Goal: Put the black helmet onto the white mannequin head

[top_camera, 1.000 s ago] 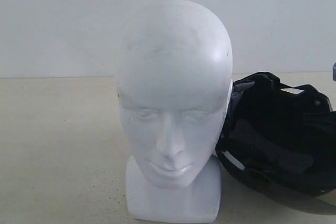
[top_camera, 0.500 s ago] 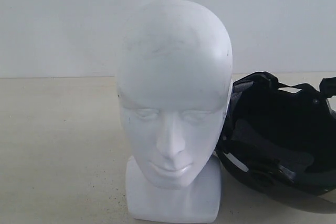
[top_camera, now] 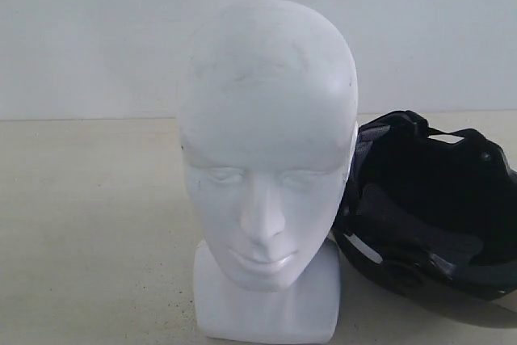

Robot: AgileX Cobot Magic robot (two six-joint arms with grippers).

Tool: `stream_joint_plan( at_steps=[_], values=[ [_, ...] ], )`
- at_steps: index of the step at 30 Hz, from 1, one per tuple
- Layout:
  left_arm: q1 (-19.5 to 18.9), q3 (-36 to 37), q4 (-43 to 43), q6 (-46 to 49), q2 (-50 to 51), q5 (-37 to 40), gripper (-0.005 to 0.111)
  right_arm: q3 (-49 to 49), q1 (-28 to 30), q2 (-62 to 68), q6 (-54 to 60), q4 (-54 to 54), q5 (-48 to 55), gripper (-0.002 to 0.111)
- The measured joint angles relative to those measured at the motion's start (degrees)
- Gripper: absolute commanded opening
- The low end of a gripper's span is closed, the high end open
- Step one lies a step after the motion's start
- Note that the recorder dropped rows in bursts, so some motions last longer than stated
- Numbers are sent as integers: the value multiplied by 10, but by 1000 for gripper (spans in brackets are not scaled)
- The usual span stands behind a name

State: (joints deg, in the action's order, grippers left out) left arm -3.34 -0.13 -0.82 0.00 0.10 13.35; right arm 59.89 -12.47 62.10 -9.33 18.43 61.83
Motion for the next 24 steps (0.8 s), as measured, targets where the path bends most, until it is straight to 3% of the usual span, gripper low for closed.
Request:
stream_joint_plan(
  at_steps=[5, 8, 15, 18, 21, 22, 24],
  values=[
    [0, 0, 0, 0, 0, 0, 4, 0, 0, -1, -68, -13, 6, 0],
    [0, 0, 0, 0, 0, 0, 4, 0, 0, -1, -54, -17, 4, 0],
    [0, 0, 0, 0, 0, 0, 4, 0, 0, -1, 293, -155, -35, 0],
    [0, 0, 0, 0, 0, 0, 4, 0, 0, -1, 378, -216, -42, 2],
    [0, 0, 0, 0, 0, 0, 4, 1, -1, 3, 406, -239, -36, 18],
    [0, 0, 0, 0, 0, 0, 4, 1, -1, 6, 411, -242, -28, 37],
    [0, 0, 0, 0, 0, 0, 4, 1, -1, 14, 418, -257, -8, 51]
  ],
)
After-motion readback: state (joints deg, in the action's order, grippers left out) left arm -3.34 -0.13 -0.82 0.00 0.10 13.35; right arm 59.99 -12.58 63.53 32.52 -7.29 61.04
